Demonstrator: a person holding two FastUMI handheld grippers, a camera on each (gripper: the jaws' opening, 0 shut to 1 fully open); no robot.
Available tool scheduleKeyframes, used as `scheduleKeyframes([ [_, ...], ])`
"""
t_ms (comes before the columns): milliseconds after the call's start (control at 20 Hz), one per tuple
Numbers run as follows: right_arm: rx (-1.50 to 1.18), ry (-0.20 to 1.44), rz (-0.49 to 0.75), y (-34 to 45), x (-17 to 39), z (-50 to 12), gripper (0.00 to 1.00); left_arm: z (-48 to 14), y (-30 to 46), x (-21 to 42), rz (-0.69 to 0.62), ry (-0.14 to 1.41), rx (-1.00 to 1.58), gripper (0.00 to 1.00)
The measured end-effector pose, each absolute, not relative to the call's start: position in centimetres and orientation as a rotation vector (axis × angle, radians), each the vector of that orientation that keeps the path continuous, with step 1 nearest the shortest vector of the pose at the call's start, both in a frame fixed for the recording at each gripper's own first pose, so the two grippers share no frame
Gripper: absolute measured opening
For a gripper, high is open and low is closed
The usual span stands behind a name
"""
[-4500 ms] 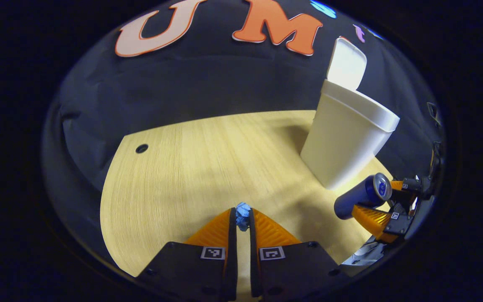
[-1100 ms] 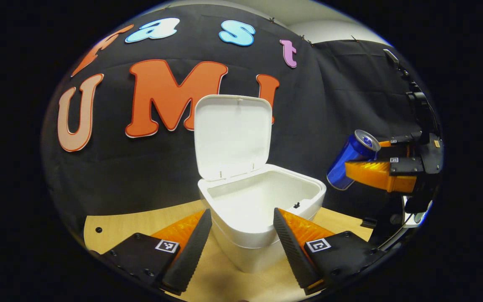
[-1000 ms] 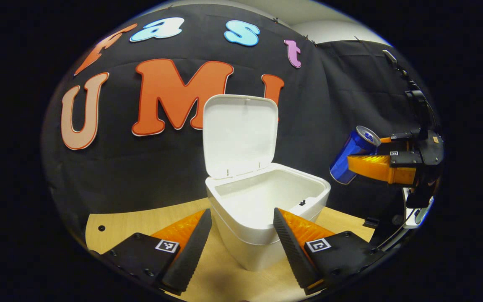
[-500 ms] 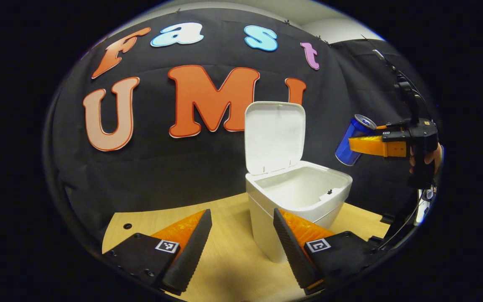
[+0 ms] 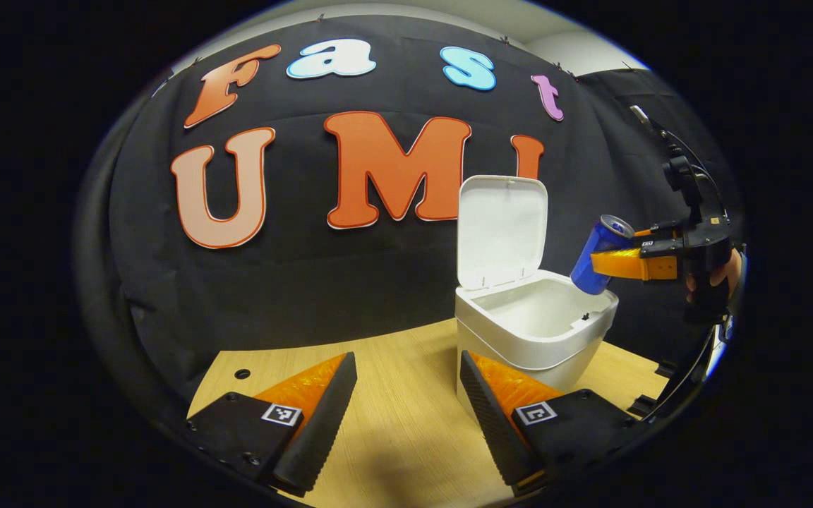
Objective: Press the lid of the desktop garbage bin to open it, pick up the crumpled paper on the desktop and throw it into the bin, then pick up the pop can on the desktop and drop it into the bin, and finally close the garbage bin lid.
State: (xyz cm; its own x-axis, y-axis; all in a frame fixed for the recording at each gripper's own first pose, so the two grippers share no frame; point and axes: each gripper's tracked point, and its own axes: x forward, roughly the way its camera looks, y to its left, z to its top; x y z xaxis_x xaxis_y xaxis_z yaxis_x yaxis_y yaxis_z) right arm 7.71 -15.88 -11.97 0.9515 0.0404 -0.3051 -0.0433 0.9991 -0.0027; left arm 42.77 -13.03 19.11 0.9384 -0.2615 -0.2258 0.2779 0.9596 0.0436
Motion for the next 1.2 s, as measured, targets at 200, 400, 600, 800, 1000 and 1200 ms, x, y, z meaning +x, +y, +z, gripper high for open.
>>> scheduleKeyframes([
  [200,-0.012,0.361,0.064,-15.4,7.5,-13.6,0.79,19.3,-12.7,42.7,-0.269,0.209,0.076,0.94],
  [400,-0.018,0.4,0.072,-15.1,7.4,-14.9,0.8,19.2,-12.5,42.8,-0.263,0.21,0.078,0.94],
  [600,-0.018,0.426,0.072,-15.1,7.4,-15.8,0.79,19.3,-12.1,42.7,-0.256,0.21,0.083,0.92],
  [800,-0.021,0.454,0.057,-15.2,7.6,-16.6,0.8,19.4,-11.7,42.6,-0.248,0.213,0.081,0.94],
  [1000,-0.024,0.461,0.049,-15.4,7.6,-16.7,0.84,19.2,-11.0,42.7,-0.235,0.213,0.08,0.94],
  [1200,-0.032,0.424,0.045,-15.5,8.5,-14.6,0.84,19.4,-10.3,42.7,-0.222,0.209,0.081,0.94],
])
